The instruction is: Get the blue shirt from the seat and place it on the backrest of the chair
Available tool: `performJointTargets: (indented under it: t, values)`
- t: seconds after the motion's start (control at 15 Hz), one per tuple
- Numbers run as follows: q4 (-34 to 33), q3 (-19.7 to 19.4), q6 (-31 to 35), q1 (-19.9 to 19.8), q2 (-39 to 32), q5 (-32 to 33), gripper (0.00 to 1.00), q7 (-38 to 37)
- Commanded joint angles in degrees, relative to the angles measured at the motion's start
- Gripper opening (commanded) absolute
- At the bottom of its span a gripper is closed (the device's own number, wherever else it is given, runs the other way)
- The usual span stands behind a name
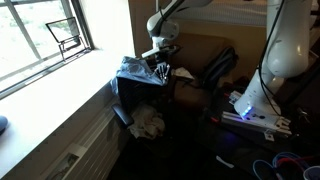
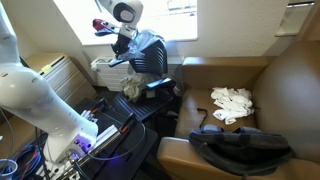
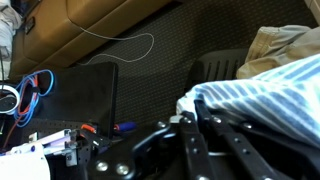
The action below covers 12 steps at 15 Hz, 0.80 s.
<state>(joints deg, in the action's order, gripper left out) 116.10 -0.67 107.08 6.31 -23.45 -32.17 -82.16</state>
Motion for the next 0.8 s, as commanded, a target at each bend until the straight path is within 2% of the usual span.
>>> performJointTargets:
  t: [0.0,0.07,0.13,0.27,0.33,0.67,0.73]
  values:
    - [-0.3,0.6,0.0,-0.6,-0.5,0.3,0.16,-0.6]
    - [-0.5,0.6,0.0,-0.6,-0.7,0.3,0.24,-0.9]
    - [-0.4,0.4,0.6,-0.2,-0.5,1.2,0.53,-1.4]
    - [0.7,-0.7,8.0,2.1,0.1,7.0,0.55,-4.5]
    - [0.5,-0.8,10.6,2.4,-0.2,9.3,0.6,-5.3]
    - [2.3,-2.7,22.1,4.7,0.0,24.9,0.96,-11.5]
    - [2.8,-3.3,24.3,5.1,0.2,28.2,0.99,-13.1]
